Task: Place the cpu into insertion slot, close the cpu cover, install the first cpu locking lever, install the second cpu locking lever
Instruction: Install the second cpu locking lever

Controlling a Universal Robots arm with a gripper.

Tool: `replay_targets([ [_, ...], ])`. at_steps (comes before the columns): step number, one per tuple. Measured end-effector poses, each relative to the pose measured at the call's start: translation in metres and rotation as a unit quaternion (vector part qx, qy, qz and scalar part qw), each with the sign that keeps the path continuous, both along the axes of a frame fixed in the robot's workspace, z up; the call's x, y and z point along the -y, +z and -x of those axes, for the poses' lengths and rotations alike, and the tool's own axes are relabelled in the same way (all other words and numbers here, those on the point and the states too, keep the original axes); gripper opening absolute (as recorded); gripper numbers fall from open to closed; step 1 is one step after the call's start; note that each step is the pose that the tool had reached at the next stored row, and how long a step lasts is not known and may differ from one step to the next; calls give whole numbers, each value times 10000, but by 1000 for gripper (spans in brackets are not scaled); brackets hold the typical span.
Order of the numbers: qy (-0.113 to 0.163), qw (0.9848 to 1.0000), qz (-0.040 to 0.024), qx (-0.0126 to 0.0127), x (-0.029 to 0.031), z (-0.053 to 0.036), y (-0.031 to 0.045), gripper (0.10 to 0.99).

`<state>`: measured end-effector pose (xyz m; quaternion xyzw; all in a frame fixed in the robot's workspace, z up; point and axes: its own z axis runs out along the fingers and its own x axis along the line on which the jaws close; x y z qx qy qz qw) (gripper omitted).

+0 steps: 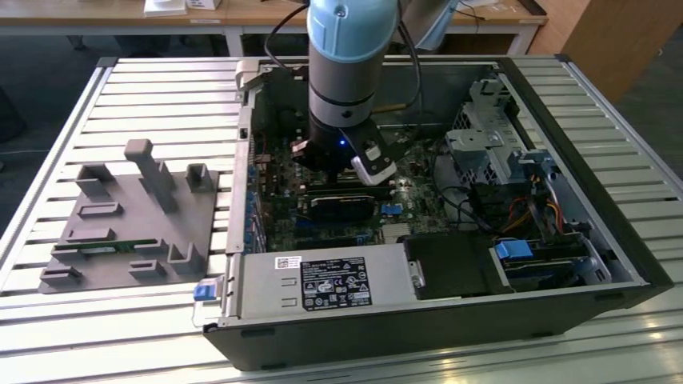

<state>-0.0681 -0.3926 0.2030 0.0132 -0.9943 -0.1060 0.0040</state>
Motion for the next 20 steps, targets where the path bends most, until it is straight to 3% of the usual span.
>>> replay_targets([
  [7, 0, 10000, -39, -1, 1, 8, -40, 106],
  [20, 1, 9997, -229, 1, -1, 43, -68, 106],
])
